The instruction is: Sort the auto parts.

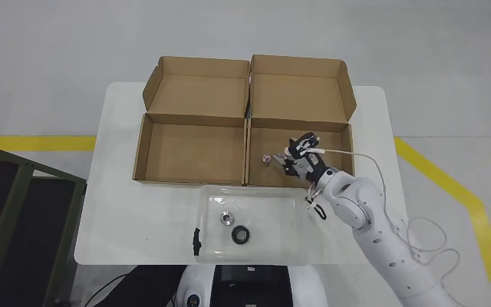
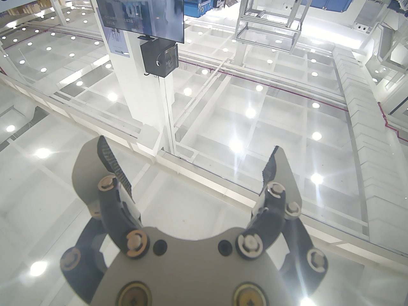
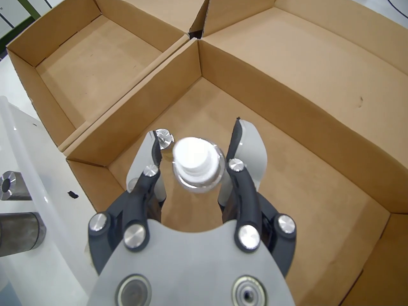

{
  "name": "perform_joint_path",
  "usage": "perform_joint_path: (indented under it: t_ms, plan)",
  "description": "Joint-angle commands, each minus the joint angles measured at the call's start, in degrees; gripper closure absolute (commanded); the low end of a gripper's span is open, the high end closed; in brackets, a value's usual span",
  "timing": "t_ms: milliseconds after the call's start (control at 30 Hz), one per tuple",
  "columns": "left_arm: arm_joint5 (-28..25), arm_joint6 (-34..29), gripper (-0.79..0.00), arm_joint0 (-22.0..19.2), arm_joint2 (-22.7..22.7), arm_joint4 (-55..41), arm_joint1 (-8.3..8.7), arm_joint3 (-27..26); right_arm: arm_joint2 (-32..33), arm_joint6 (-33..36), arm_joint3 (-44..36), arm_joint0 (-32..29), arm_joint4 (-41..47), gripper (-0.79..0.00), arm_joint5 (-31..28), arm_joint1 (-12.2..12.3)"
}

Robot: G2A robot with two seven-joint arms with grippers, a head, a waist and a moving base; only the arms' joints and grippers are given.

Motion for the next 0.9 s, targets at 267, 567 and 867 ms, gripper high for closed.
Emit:
perform_joint_path:
  t_ms: [267, 567, 867]
  plan:
    - [0.0, 0.0, -0.785, 0.0, 0.0, 0.0, 0.0, 0.0, 3.08, 0.94, -7.43, -3.09, -2.56, -0.785, 1.03, 0.51]
    - [0.0, 0.0, -0.785, 0.0, 0.0, 0.0, 0.0, 0.0, 6.68, 6.74, -19.77, -6.04, -3.69, -0.785, -3.22, 1.41]
    - [0.0, 0.0, -0.785, 0.0, 0.0, 0.0, 0.0, 0.0, 5.16, 14.11, -28.77, -9.06, -3.12, -0.785, -11.8, 2.12]
